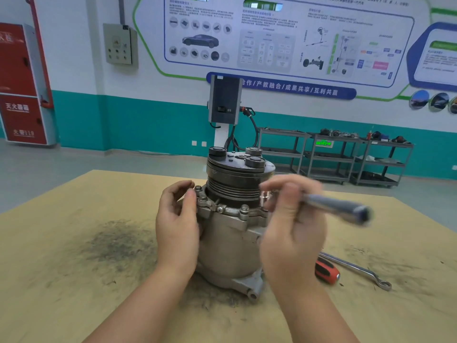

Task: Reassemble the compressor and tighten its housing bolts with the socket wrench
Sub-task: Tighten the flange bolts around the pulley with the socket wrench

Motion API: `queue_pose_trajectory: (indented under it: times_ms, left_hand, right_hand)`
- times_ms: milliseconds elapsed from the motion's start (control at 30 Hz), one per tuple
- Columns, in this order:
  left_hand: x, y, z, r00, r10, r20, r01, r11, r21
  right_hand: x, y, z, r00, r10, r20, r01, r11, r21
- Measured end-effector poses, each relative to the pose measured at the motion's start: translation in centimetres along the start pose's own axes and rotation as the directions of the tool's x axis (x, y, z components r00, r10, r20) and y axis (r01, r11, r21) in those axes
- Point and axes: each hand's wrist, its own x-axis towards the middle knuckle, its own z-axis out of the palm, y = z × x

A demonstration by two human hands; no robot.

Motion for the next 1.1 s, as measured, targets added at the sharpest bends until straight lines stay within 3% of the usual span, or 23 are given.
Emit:
queue_pose_trajectory:
  times_ms: [100,167,267,533,733,800,967,1100]
  left_hand:
    - [1.4,-0.2,-0.6,0.984,-0.179,-0.011,0.176,0.976,-0.126]
    - [1.8,0.0,-0.8,0.978,-0.202,0.054,0.208,0.965,-0.157]
    - [1.7,0.0,-0.9,0.982,-0.145,0.121,0.154,0.985,-0.075]
    - [1.9,0.6,-0.8,0.966,-0.237,0.098,0.249,0.958,-0.139]
    - [1.0,0.6,-0.3,0.977,-0.198,0.078,0.205,0.974,-0.095]
    - [0.6,0.6,-0.1,0.988,-0.15,0.049,0.151,0.988,-0.02]
    - [-0.4,1.1,0.2,0.998,-0.035,0.059,0.029,0.994,0.102]
    - [-1.1,1.4,0.5,0.993,0.028,0.112,-0.042,0.991,0.125]
  right_hand:
    - [1.3,0.0,-0.7,0.936,0.287,-0.206,-0.239,0.944,0.228]
    - [1.9,0.3,-1.2,0.858,0.466,-0.215,-0.367,0.85,0.377]
    - [2.3,0.9,-1.6,0.773,0.61,-0.177,-0.451,0.724,0.522]
    - [3.0,1.1,-2.2,0.724,0.69,0.005,-0.526,0.547,0.651]
    - [3.5,1.9,-2.6,0.603,0.787,0.133,-0.592,0.329,0.736]
    - [3.5,2.0,-2.4,0.605,0.786,0.127,-0.596,0.342,0.727]
    - [3.1,1.7,-2.1,0.698,0.713,0.07,-0.571,0.494,0.656]
    - [3.0,1.2,-2.1,0.668,0.742,0.055,-0.541,0.434,0.721]
